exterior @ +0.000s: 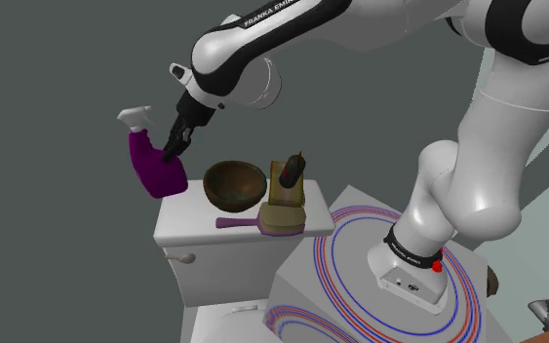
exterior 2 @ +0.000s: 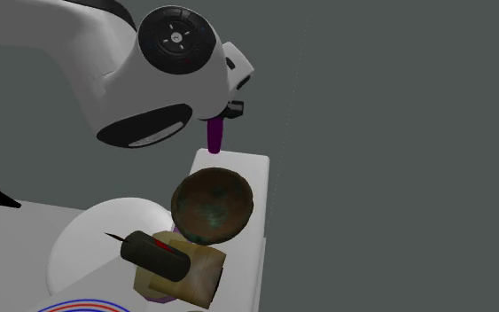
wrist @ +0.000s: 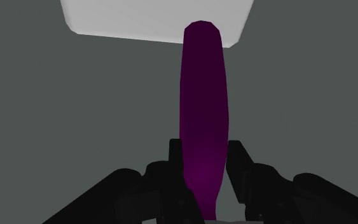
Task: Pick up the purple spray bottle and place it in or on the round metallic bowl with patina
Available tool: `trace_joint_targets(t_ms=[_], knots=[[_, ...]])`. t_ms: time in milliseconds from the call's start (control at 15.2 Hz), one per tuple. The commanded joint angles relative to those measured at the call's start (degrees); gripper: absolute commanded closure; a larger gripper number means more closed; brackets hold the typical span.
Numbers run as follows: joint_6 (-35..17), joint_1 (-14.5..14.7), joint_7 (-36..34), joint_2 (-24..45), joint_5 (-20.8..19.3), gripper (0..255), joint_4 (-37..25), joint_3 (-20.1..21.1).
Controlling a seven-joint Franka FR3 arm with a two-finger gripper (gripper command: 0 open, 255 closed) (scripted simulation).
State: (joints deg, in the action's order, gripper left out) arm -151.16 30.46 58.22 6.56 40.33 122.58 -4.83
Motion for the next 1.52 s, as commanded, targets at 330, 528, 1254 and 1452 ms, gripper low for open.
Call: trace_joint_targets(t_ms=[330,528,1254,1452], knots=[[3.72,0.24,-4.91,-2.83,-4.71,255,-1.65,-0.76],[5.44,0.22,-6.72,-3.91,-6.44,255,-2.55,-0.99],[8.91,-1.58,-5.55,-14.97,-8.65,255,5.9,-3.01],[9.68,-2.82,-3.45,-20.55,-9.1,255,11.47,-4.31]])
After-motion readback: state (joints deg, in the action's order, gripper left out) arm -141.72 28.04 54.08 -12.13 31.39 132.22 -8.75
